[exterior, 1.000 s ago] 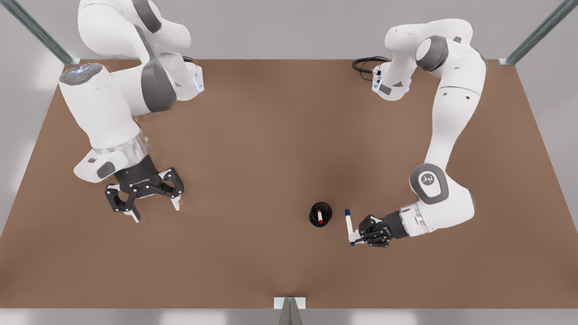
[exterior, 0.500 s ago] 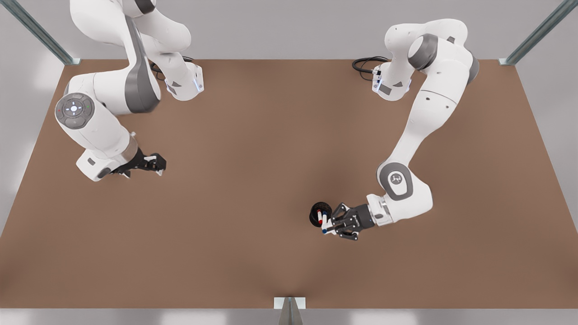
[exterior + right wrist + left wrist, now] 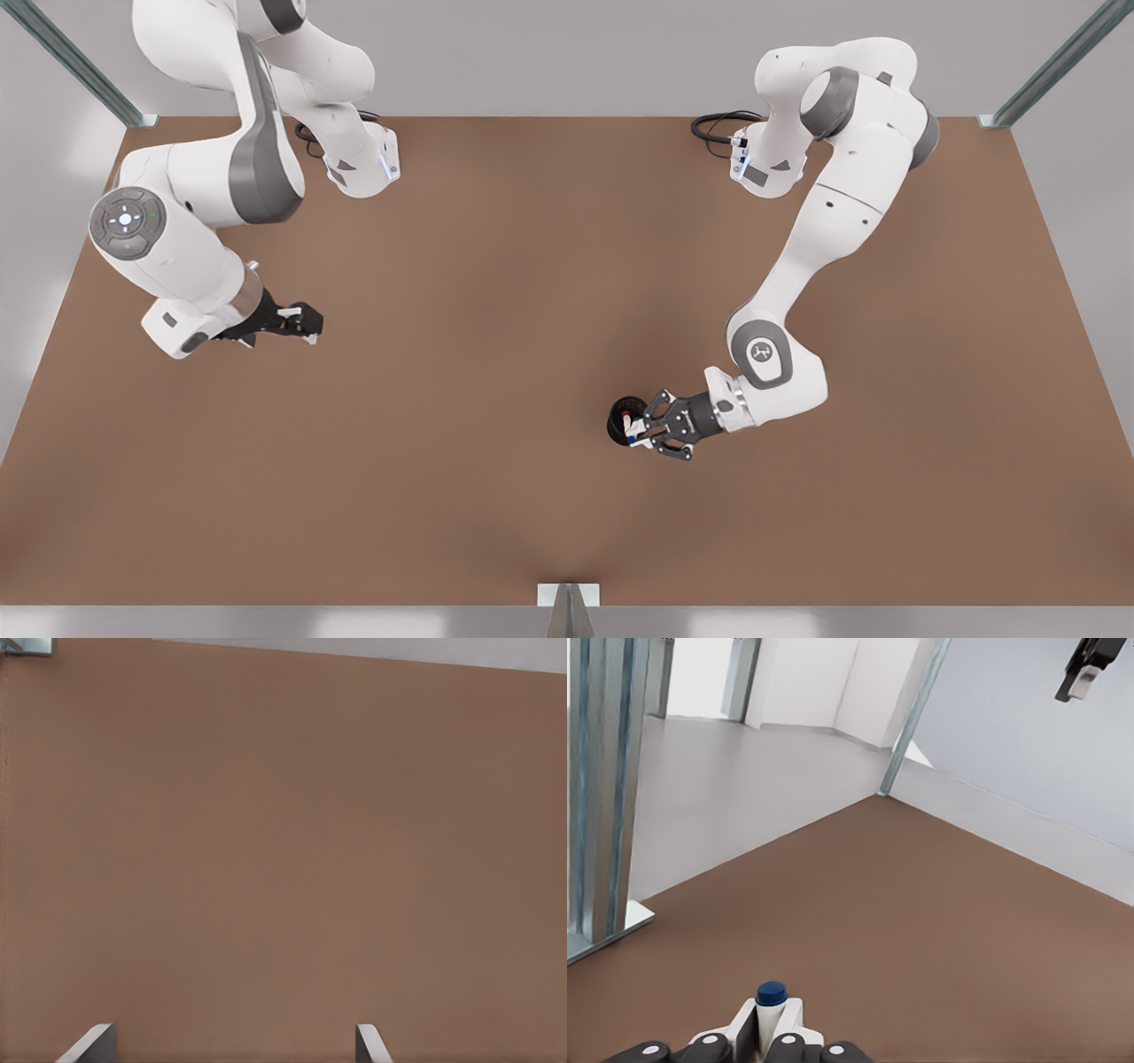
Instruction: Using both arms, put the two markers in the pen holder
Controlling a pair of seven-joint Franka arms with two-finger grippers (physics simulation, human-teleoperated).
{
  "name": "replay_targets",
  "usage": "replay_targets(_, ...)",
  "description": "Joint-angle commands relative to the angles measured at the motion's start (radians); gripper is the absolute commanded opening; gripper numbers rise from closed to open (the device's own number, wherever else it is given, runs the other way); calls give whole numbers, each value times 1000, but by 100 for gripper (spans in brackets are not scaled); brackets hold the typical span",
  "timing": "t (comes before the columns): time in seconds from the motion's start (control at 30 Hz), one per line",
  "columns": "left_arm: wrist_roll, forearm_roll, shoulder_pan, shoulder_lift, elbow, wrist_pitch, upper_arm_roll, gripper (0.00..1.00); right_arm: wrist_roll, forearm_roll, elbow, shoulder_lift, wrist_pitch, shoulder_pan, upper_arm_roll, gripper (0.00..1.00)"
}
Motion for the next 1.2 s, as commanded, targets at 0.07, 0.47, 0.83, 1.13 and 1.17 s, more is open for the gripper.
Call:
replay_targets(0.07, 303, -16, 7, 0, -3, -14, -1, 100, 22, 5, -2, -1, -4, -1, 2, 100)
replay_targets(0.47, -1548, 1368, 254, -235, 139, -540, 48, 100, 22, 8, 1, -1, -3, 3, 6, 100)
replay_targets(0.83, -1773, 1293, -71, -577, -8, -683, 454, 100, 17, 3, 1, -1, -4, -3, 5, 100)
replay_targets(1.13, -1826, 1251, -58, -539, 32, -682, 453, 100, 11, 5, 0, -1, -4, -6, 3, 100)
replay_targets(1.17, -1826, 1251, -58, -539, 32, -682, 453, 100, 11, 5, 0, -1, -4, -6, 3, 100)
